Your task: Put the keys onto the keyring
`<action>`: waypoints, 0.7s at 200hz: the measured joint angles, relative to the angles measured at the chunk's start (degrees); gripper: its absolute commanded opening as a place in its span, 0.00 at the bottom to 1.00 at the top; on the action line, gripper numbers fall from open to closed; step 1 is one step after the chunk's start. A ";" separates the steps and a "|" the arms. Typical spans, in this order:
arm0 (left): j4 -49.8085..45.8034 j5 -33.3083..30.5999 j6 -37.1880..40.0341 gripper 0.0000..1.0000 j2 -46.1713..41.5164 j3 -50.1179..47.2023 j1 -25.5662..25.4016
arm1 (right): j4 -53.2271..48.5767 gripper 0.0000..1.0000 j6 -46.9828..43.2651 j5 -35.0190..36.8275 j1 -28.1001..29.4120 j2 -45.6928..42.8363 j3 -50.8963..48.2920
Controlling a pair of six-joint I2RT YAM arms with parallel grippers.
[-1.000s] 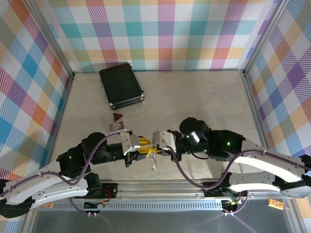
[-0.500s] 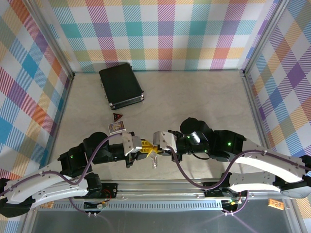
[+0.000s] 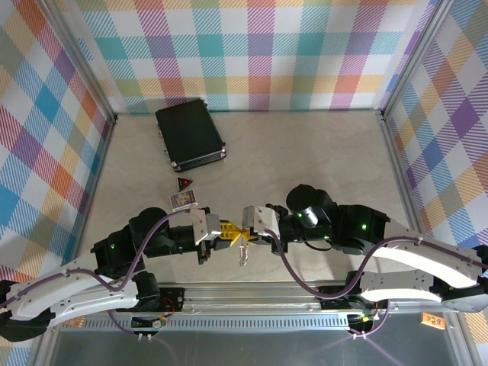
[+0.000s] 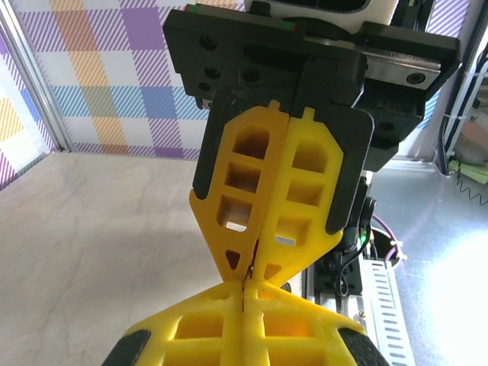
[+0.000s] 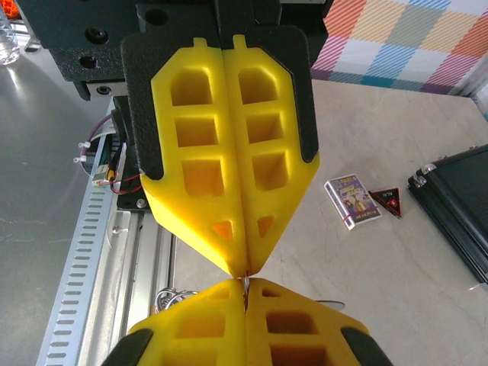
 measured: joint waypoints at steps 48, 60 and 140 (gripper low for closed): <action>4.20 -0.09 -1.70 0.00 -0.48 -1.31 0.00 | 1.44 0.21 0.55 -0.15 0.04 -0.90 -0.26; 5.62 -0.07 -2.12 0.00 -0.50 -1.44 0.00 | 2.47 0.24 1.11 -0.20 0.07 -1.95 -0.94; 13.38 2.19 -5.46 0.00 -0.98 -4.22 0.00 | 9.05 0.25 4.17 -0.15 0.50 -8.20 -5.22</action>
